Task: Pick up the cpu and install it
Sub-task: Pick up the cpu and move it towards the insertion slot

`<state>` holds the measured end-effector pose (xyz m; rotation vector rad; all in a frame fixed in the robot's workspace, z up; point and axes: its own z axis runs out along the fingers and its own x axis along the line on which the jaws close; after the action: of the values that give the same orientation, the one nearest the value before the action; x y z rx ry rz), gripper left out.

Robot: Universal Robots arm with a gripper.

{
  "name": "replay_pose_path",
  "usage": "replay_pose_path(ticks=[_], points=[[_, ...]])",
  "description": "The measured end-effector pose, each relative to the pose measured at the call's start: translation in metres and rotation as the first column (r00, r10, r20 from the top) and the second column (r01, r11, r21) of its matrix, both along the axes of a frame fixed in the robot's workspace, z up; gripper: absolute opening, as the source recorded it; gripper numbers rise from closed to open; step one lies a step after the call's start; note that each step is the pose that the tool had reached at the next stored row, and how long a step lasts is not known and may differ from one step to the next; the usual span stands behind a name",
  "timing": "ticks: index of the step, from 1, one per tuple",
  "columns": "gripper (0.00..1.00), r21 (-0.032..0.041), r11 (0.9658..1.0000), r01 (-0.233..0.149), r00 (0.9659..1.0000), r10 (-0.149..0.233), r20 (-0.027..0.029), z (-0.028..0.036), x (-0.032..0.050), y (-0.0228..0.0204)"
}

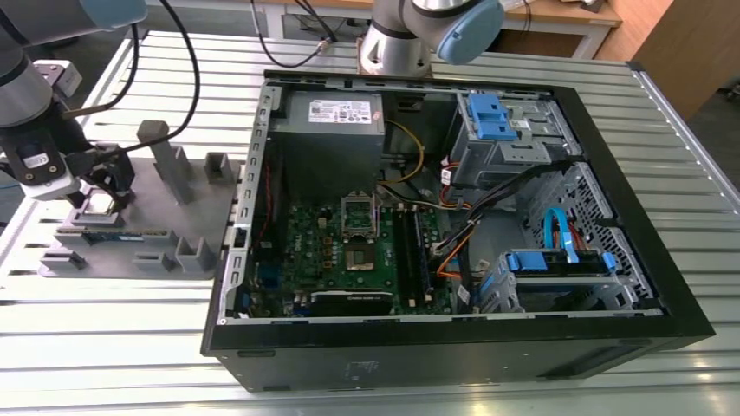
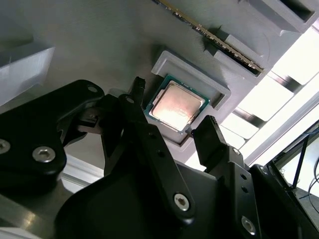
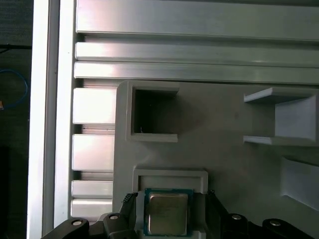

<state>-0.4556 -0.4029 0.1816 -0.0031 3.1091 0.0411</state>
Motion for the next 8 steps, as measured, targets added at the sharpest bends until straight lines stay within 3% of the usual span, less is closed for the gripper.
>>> replay_pose_path(ticks=[8], points=[[0.66, -0.0010, 1.0000, 0.000, 1.0000, 0.000, -0.0001, -0.0015, -0.0009, 0.0000]])
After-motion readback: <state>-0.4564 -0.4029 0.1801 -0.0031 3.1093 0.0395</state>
